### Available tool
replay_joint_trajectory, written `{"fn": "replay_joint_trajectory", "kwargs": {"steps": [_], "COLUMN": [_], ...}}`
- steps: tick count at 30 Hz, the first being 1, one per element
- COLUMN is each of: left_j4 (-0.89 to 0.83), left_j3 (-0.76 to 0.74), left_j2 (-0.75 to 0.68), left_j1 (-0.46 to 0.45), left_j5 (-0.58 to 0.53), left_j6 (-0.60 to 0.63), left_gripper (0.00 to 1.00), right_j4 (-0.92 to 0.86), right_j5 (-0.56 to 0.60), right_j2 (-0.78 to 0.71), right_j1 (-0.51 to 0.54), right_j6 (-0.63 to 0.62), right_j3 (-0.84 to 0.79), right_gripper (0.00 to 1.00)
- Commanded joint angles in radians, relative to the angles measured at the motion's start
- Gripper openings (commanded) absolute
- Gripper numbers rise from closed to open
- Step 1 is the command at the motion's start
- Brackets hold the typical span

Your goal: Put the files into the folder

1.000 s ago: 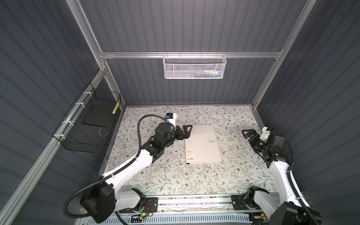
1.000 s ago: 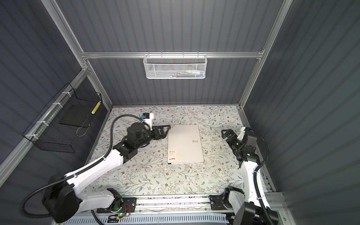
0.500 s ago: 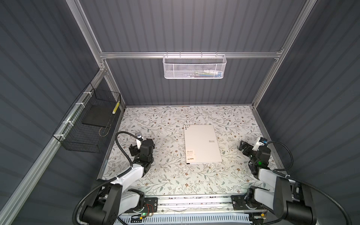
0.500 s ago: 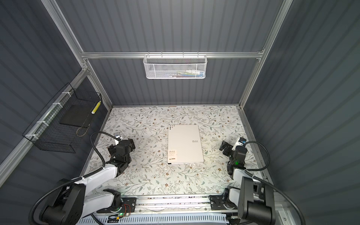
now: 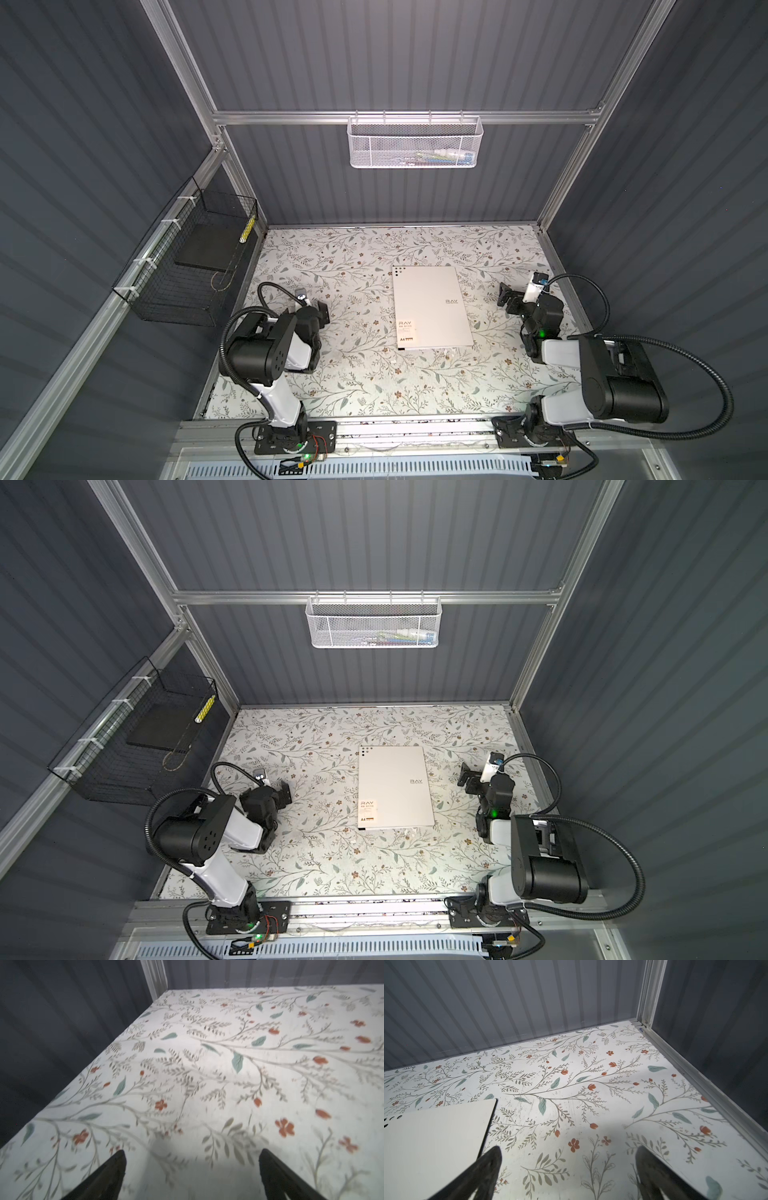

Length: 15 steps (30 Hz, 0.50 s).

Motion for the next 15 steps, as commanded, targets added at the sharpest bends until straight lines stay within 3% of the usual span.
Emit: {"fn": "replay_joint_trajectory", "kwargs": {"steps": [1,15], "left_j4": [-0.142,-0.13], "left_j3": [0.097,0.108], "left_j2": [-0.027,-0.014], "left_j1": [0.028,-0.005], "left_j5": [0.1,0.043], "left_j6": [-0.003,0.024], "left_gripper": [1.0,1.0], "right_j4": [-0.007,-0.013], "right_j5": [-0.004,0.018], "right_j2": [0.009,0.006], "right_j1": [0.009,0.027], "right_j6": [-0.037,-0.054], "right_j3": [0.034,0.036], "right_gripper": [0.99,0.99]}}
